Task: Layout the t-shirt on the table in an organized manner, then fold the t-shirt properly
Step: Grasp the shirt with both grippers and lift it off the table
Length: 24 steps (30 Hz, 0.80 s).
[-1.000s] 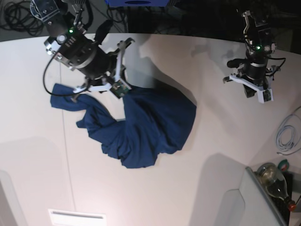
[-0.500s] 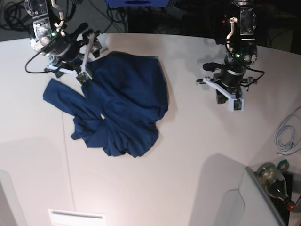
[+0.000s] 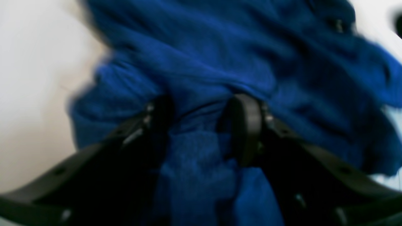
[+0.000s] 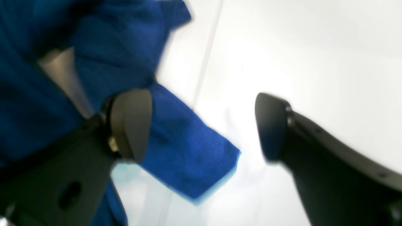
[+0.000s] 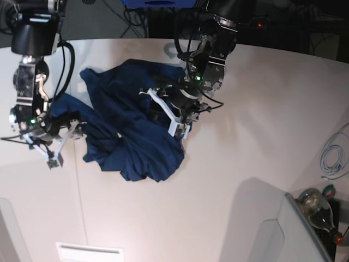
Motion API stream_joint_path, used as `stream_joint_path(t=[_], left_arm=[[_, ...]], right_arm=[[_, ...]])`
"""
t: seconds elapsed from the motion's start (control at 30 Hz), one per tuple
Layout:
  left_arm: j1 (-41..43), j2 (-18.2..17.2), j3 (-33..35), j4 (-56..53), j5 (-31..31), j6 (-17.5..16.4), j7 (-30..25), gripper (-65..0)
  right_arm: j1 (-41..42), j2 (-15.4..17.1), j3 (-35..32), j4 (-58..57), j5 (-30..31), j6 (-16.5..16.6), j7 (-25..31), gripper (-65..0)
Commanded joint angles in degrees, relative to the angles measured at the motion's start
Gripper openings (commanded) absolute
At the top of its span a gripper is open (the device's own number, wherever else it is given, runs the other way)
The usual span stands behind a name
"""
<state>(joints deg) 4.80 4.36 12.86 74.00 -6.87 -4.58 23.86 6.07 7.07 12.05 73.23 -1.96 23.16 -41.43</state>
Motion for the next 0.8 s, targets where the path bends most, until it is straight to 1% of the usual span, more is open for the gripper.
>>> stream_joint_path(t=[0.0, 0.03, 0.1, 0.17, 0.23, 0.3, 0.37, 0.4, 0.43, 0.47, 0.53, 0.57, 0.6, 0.63, 0.67, 0.7, 0.77], left_arm=[[-0.27, -1.15, -0.25, -0.11, 0.06, 0.40, -0.16, -33.1], [0.26, -2.21, -0.25, -0.55, 0.06, 0.40, -0.16, -34.6], [1.66, -4.23, -0.25, -0.37, 0.06, 0.40, -0.08, -40.2], [3.16, -6.07, -0.34, -0.28, 0.06, 0.40, -0.08, -46.6], [4.39, -7.75, -0.34, -0.28, -0.03, 0.40, -0.08, -52.5], [5.71, -8.71, -0.34, -0.28, -0.03, 0.40, -0.34, -55.1], [6.24, -9.42, -0.34, 0.07, -0.03, 0.40, -0.34, -56.1], [6.41, -9.42, -0.34, 0.16, -0.03, 0.40, -0.34, -56.3], [6.67, -9.42, -0.34, 0.51, -0.03, 0.40, -0.34, -56.4], [6.85, -9.42, -0.34, 0.86, -0.03, 0.40, -0.34, -56.4], [7.03, -9.50, -0.34, 2.18, -0.03, 0.40, -0.16, -56.9], [7.11, -9.50, -0.34, 2.97, -0.03, 0.40, -0.16, -57.9], [7.29, -9.85, -0.34, 3.67, -0.03, 0.40, -0.08, -60.7], [7.82, -10.21, -0.34, 4.64, -0.03, 0.40, -0.08, -64.7], [8.26, -10.29, -0.34, 6.05, -0.03, 0.40, -0.08, -65.0], [8.61, -10.29, -0.34, 7.63, -0.03, 0.40, -0.08, -65.0], [10.19, -11.17, -0.34, 10.79, -0.03, 0.40, -0.08, -65.0]], right_arm=[[2.59, 1.06, -0.76, -3.39, 0.51, -0.08, 1.12, -16.1], [4.09, 1.32, -1.72, -7.17, 0.59, -0.08, 2.35, -16.1], [4.35, 1.59, -3.92, -10.68, 0.59, -0.08, 5.87, -16.1], [3.74, 1.59, -5.50, -10.86, 0.59, -0.08, 8.42, -16.1], [2.68, 1.50, -7.35, -10.68, 0.59, -0.08, 8.77, -16.1], [2.15, 1.41, -8.76, -11.30, 0.59, -0.08, 8.86, -16.2], [1.45, 1.24, -9.72, -12.70, 0.77, -0.08, 8.86, -16.8], [1.45, 1.24, -9.81, -13.32, 0.77, -0.08, 8.95, -19.1], [1.45, 1.24, -9.81, -14.29, 0.77, -0.08, 8.95, -24.5], [1.54, 1.24, -9.81, -14.90, 0.77, -0.08, 9.03, -33.6], [1.89, 1.15, -9.55, -15.17, 0.77, -0.08, 9.12, -55.8], [2.68, 1.15, -9.28, -14.99, 0.86, -0.34, 9.47, -65.0], [3.65, 1.15, -9.28, -14.99, 0.86, -0.43, 10.18, -65.0], [4.53, 1.15, -9.28, -15.08, 0.86, -0.43, 10.88, -63.5], [5.41, 1.15, -9.28, -15.08, 0.77, -0.43, 11.32, -62.6], [6.73, 1.15, -9.28, -14.99, 0.59, -0.43, 11.58, -64.5], [9.36, 1.15, -9.28, -14.99, 0.59, -0.43, 11.58, -65.0]])
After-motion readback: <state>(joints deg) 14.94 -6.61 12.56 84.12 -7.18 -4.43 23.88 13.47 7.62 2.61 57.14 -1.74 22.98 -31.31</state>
